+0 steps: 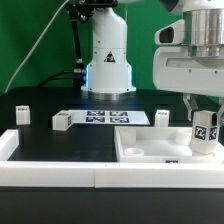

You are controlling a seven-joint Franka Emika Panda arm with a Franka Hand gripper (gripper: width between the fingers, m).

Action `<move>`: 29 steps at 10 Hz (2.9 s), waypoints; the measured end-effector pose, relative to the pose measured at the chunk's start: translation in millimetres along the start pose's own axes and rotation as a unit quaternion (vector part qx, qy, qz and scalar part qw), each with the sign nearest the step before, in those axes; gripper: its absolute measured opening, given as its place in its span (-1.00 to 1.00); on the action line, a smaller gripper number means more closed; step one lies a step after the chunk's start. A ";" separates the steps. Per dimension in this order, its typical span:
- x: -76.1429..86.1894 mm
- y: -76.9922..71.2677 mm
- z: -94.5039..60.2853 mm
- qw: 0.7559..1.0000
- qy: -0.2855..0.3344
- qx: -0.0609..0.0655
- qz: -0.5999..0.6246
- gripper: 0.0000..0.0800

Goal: Assemble one leg

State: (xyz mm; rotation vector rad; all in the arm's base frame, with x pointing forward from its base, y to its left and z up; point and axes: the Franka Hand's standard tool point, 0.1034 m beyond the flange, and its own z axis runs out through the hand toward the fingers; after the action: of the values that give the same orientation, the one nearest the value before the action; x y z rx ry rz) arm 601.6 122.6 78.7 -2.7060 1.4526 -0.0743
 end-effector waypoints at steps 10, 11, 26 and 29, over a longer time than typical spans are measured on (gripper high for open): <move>-4.0 -2.0 -1.0 0.978 -0.004 -0.003 -0.210 0.62; -4.0 -1.7 -0.5 0.960 0.000 -0.008 -0.279 0.62; 3.0 1.5 0.0 0.887 0.003 -0.009 -0.461 -0.27; 3.6 1.6 1.1 0.966 0.000 0.015 -0.258 -0.27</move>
Offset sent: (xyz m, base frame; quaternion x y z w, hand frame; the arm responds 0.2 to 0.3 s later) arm 0.0000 0.0000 0.0000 0.0000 0.0000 0.0000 1.0000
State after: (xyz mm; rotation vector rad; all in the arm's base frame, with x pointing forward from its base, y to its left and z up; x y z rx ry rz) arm 602.3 118.8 77.5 -2.9765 0.7031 -0.1215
